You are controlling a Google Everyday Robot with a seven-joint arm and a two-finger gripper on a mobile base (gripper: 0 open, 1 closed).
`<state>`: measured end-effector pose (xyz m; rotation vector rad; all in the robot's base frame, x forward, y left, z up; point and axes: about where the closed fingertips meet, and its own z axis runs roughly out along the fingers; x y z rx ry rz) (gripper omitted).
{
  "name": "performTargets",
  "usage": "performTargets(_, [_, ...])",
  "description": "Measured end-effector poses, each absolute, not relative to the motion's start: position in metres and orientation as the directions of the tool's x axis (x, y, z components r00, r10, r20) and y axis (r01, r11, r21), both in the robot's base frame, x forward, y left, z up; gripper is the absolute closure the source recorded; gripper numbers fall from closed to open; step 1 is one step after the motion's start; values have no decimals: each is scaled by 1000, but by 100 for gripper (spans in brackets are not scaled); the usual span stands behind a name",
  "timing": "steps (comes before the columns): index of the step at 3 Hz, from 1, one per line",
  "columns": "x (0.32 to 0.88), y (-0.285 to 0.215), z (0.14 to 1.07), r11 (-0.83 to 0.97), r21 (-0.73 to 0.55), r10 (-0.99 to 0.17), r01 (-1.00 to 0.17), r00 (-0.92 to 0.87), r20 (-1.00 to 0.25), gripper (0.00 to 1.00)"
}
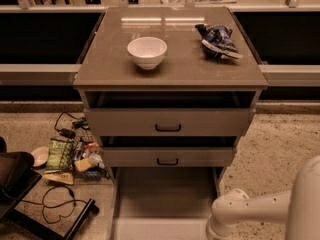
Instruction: Open bottom drawer
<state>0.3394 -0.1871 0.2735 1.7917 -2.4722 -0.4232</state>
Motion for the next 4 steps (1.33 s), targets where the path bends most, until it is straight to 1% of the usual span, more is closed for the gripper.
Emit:
performTargets(1, [305, -186, 349, 226, 272, -953, -935, -270, -136, 0])
performTargets(2, [281, -186, 425, 226, 238, -941, -945, -275, -198, 0])
performTargets(3, [304, -197, 520, 288, 105, -915, -952, -306, -262, 0])
performTargets(4, [340, -211, 617, 331, -71, -915, -941, -302, -269, 0])
